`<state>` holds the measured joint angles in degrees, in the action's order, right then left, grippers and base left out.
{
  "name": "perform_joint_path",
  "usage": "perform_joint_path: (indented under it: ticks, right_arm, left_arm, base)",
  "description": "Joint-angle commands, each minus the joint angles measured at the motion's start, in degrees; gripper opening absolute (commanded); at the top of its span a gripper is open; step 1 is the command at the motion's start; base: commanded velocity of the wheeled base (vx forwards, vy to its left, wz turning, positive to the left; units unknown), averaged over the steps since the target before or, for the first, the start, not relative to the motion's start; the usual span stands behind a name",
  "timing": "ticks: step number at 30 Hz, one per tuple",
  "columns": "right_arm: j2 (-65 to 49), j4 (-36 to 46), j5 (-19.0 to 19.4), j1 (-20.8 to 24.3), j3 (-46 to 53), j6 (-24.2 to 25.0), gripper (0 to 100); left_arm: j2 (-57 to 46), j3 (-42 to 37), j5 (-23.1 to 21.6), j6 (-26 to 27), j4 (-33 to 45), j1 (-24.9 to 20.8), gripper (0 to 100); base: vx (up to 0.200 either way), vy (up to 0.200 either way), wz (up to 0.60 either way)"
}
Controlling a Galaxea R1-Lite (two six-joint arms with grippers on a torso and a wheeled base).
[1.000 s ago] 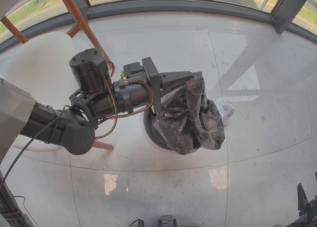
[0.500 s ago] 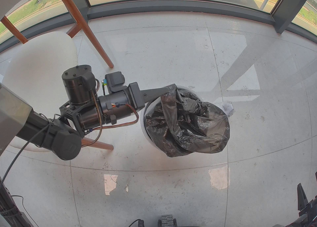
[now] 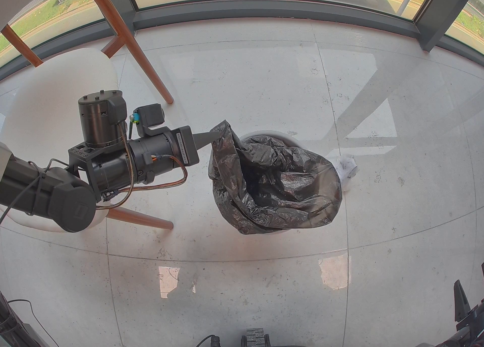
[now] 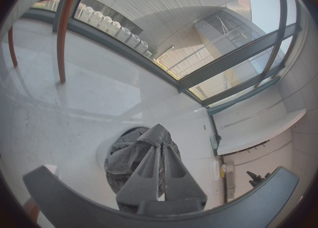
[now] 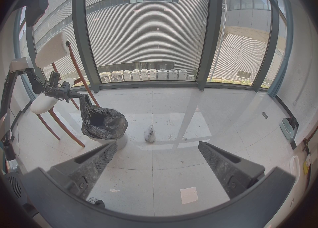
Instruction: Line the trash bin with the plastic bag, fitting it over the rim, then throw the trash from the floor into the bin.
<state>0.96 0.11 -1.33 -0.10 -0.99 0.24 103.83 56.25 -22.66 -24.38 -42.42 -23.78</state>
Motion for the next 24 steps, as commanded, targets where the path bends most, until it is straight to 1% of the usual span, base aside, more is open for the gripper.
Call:
perform_joint_path:
  ticks: [1, 6, 10, 12, 14, 15, 16, 19, 20, 21, 24]
  right_arm:
    - [-0.70, 0.07, -0.25, 0.01, 0.90, -0.07, 100]
    - [-0.61, -0.02, -0.87, -0.08, 0.90, 0.55, 100]
    - [-0.61, -0.02, -0.69, 0.01, 0.99, 0.37, 100]
    - [0.36, 0.15, -0.43, 0.10, 0.90, 0.99, 100]
    - [2.99, 0.33, -0.34, 1.50, 0.90, 1.25, 100]
    - [4.31, 0.42, -0.17, 3.09, 0.81, 0.64, 100]
    - [4.22, 0.33, -0.08, 3.53, 0.90, 0.20, 100]
    - [4.13, -0.11, -0.17, 3.17, 0.99, -0.16, 100]
    - [4.13, -0.11, -0.17, 3.17, 0.99, -0.16, 100]
    - [4.13, -0.20, -0.17, 3.09, 0.99, -0.07, 100]
    - [4.05, -0.11, -0.17, 3.00, 0.99, -0.07, 100]
  left_arm:
    - [-0.29, 1.15, 4.73, 3.02, 0.15, -1.18, 0]
    - [2.70, 4.49, 14.93, 6.63, 0.24, -4.08, 0]
    - [2.87, 5.19, 21.08, 6.89, 2.78, -6.63, 0]
    - [2.96, 5.01, 23.19, 7.07, 4.89, -7.07, 0]
    - [2.96, 5.01, 24.07, 6.98, 6.65, -7.86, 0]
    - [3.22, 5.10, 24.07, 7.07, 7.18, -8.03, 0]
    - [3.84, 5.19, 24.16, 7.24, 7.27, -8.12, 0]
    - [5.51, 5.28, 24.24, 9.88, 6.83, -8.03, 0]
    - [5.51, 5.28, 24.24, 9.88, 6.83, -8.03, 0]
    - [5.68, 5.45, 23.98, 11.29, 6.74, -7.77, 0]
    - [5.60, 5.54, 23.89, 11.37, 6.74, -7.77, 0]
  base:
    - [0.000, 0.000, 0.00]
    - [0.000, 0.000, 0.00]
    - [0.000, 0.000, 0.00]
    - [0.000, 0.000, 0.00]
    - [0.000, 0.000, 0.00]
    - [0.000, 0.000, 0.00]
    - [0.000, 0.000, 0.00]
    - [0.000, 0.000, 0.00]
    - [0.000, 0.000, 0.00]
    - [0.000, 0.000, 0.00]
    - [0.000, 0.000, 0.00]
